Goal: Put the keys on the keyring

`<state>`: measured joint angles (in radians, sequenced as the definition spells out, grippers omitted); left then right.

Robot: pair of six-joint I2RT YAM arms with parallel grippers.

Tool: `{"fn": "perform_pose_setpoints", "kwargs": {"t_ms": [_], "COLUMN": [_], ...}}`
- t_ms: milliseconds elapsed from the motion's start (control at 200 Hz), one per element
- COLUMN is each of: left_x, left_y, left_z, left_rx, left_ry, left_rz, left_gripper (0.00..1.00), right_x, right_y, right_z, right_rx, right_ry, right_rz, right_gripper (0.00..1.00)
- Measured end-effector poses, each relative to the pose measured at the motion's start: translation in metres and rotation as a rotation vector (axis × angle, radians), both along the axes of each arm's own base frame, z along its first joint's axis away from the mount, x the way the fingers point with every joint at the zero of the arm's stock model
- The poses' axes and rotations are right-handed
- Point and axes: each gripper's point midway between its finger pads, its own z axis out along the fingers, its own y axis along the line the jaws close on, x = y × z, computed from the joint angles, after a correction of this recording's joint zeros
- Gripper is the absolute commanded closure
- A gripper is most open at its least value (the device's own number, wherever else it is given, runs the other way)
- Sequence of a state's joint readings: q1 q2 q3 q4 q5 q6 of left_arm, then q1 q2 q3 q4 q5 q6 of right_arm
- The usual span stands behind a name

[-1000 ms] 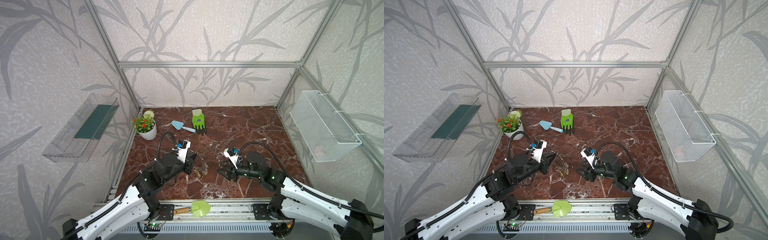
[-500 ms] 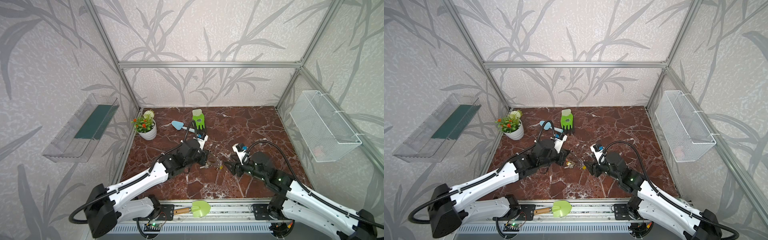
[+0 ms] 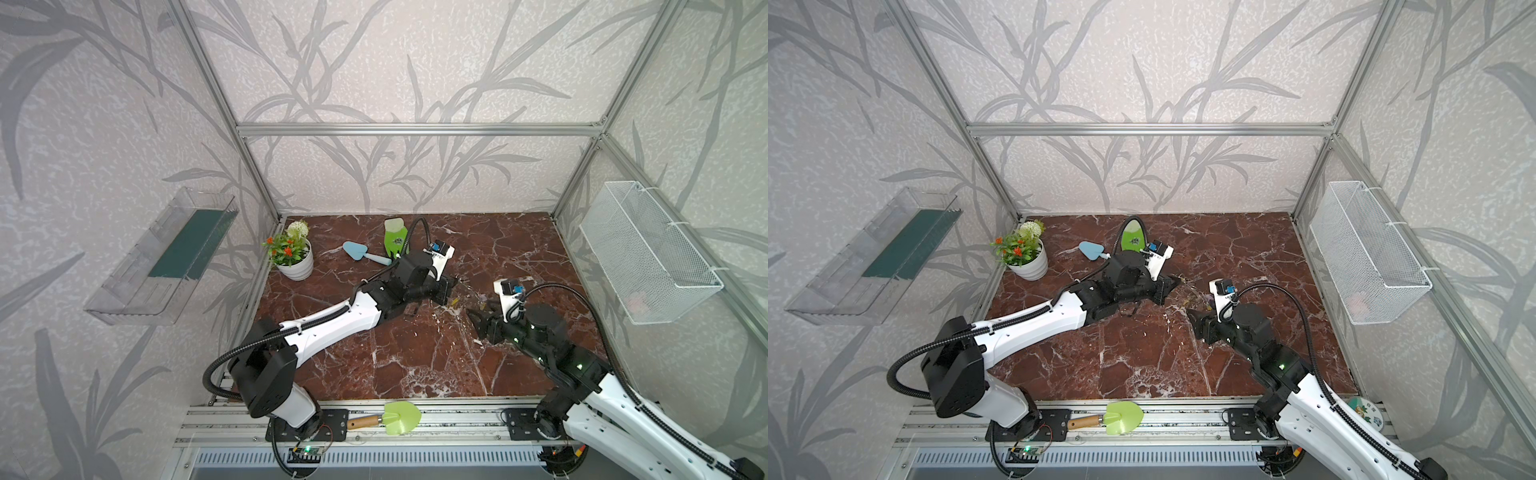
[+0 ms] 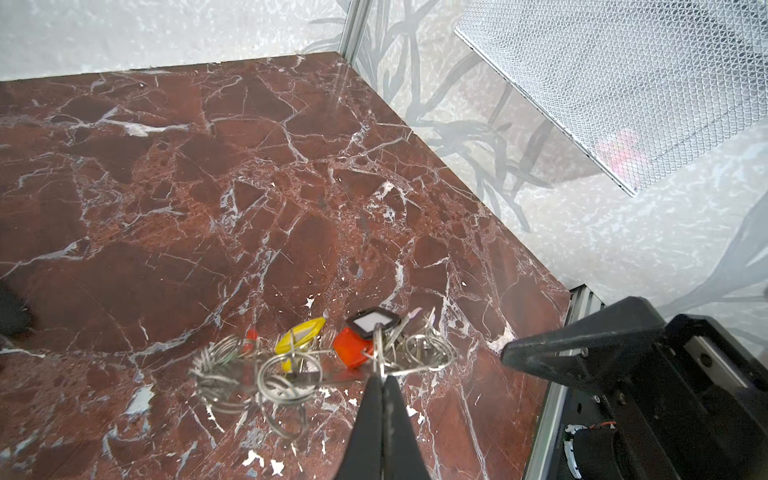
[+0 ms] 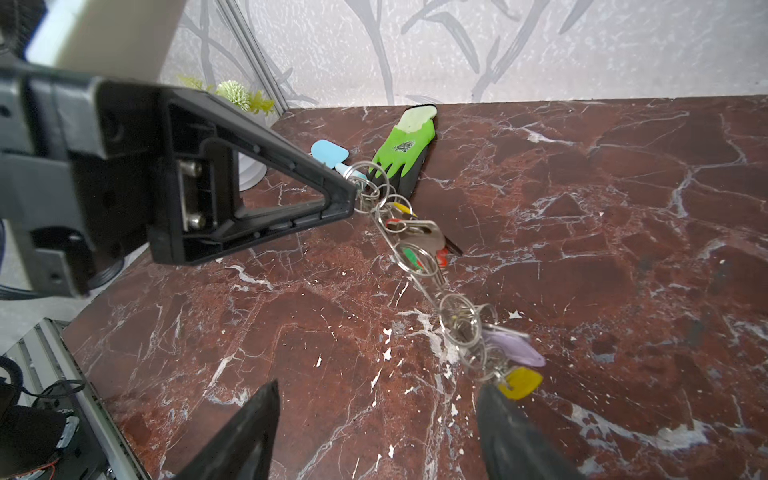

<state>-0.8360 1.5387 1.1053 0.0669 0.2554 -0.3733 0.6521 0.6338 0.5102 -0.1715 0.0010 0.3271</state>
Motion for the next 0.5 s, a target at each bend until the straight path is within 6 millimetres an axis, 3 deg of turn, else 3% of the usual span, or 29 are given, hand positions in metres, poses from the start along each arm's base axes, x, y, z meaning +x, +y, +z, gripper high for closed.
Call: {"fn": "perform_pose_setpoints", "kwargs": {"t_ms": [300, 455, 500], "left_x": [-0.054, -0.07, -0.071], "left_y": [0.062, 0.098, 0.109], "left_z": [-0.099, -0.122, -0.123], "left_rx": [0.142, 0.184, 0.182], "left_ry": [0.125, 0.138, 0.133], "left_rz": [0.006, 0.068, 0.102], "left_gripper": [1.0, 0.84, 0.68], "right_x": [0.001, 0.004, 0.006], "right_y": [-0.002, 0.0, 0.0], "right_z": [-0.017, -0.021, -0.022], "right_rx": [-0.01, -0.008, -0.006], "right_ry": [0.044, 0.054, 0.054], "right_rz": [-0.011, -0.011, -0.014], "right_gripper": [0.22, 0.22, 0.22]}}
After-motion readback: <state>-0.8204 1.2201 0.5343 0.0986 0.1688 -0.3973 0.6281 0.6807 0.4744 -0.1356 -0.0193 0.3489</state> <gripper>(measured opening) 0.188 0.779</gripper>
